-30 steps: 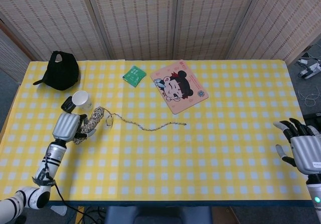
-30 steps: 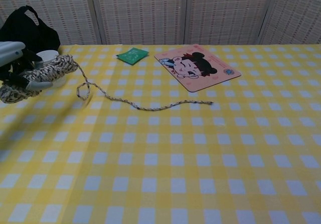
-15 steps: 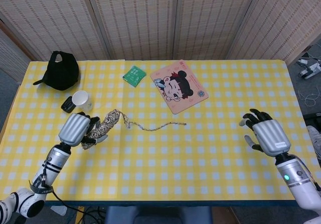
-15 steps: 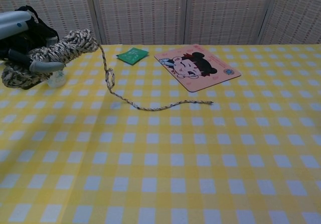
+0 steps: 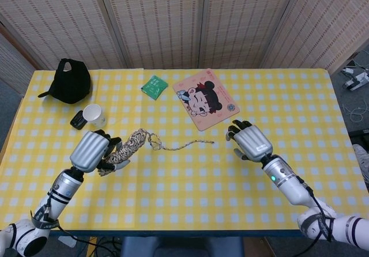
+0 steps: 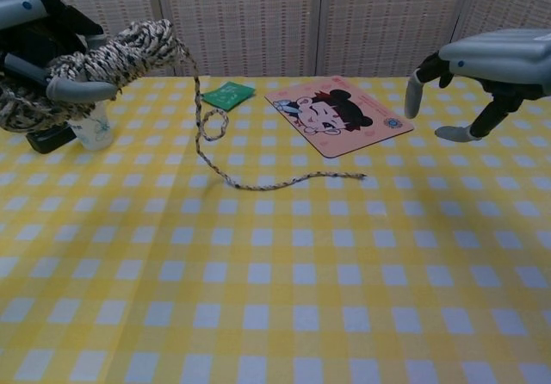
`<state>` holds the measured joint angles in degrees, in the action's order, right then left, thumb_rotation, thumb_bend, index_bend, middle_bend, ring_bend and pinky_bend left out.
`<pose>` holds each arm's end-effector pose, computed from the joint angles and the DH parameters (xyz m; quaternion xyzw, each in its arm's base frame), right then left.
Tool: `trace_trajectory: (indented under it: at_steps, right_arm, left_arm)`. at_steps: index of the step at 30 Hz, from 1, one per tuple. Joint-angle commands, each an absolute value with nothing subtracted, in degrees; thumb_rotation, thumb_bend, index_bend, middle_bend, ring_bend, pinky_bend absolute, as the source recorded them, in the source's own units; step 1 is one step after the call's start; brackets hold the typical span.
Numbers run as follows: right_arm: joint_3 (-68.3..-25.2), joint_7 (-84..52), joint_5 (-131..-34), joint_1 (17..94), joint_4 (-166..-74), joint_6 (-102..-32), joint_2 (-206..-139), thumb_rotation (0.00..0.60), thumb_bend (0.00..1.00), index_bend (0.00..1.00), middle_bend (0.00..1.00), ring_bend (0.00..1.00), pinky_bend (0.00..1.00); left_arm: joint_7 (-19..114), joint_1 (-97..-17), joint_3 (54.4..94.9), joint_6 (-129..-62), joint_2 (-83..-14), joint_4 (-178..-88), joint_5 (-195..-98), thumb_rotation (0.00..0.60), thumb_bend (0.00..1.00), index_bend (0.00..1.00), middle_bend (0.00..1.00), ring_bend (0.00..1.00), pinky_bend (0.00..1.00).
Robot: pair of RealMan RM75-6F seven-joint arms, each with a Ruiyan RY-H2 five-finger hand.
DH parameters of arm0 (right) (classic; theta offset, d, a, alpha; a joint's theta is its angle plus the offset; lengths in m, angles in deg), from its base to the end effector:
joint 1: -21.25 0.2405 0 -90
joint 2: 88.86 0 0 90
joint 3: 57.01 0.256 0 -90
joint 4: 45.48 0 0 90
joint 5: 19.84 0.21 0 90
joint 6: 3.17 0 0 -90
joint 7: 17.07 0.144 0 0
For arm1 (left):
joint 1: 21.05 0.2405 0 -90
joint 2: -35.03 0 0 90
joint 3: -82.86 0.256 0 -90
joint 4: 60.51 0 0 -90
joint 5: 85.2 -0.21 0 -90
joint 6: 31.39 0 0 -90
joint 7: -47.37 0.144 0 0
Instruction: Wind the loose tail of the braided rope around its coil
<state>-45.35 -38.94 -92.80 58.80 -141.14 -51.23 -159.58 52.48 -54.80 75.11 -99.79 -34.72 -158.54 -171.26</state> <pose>-0.1668 -0.3332 0.0603 0.7991 -0.2934 0.3153 0.4195 -0.1545 0.3048 0.0931 -0.7240 -0.2978 -0.4799 0.3961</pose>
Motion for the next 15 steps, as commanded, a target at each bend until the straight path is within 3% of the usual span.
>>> trace_trajectory:
  at_steps: [1,15]
  right_arm:
    - [-44.64,-41.31,-89.90,62.29,-137.84,-48.40,-163.14,0.600,0.32,0.38,0.26,0.13,0.21]
    - [-45.66,-47.15,-83.82,73.27,-121.41,-43.32,-179.54,0.600,0.32,0.40,0.22,0.07,0.15]
  left_arm:
    - [52.79,-54.83,75.09,-99.79,-34.65,-158.98,-171.33,0.342,0.23,0.77,0.83,0.69,0.54]
    - [54.86,-54.48,75.15,-99.86,-34.23,-160.97,-170.69,0.339,0.23,0.77,0.83,0.69,0.54]
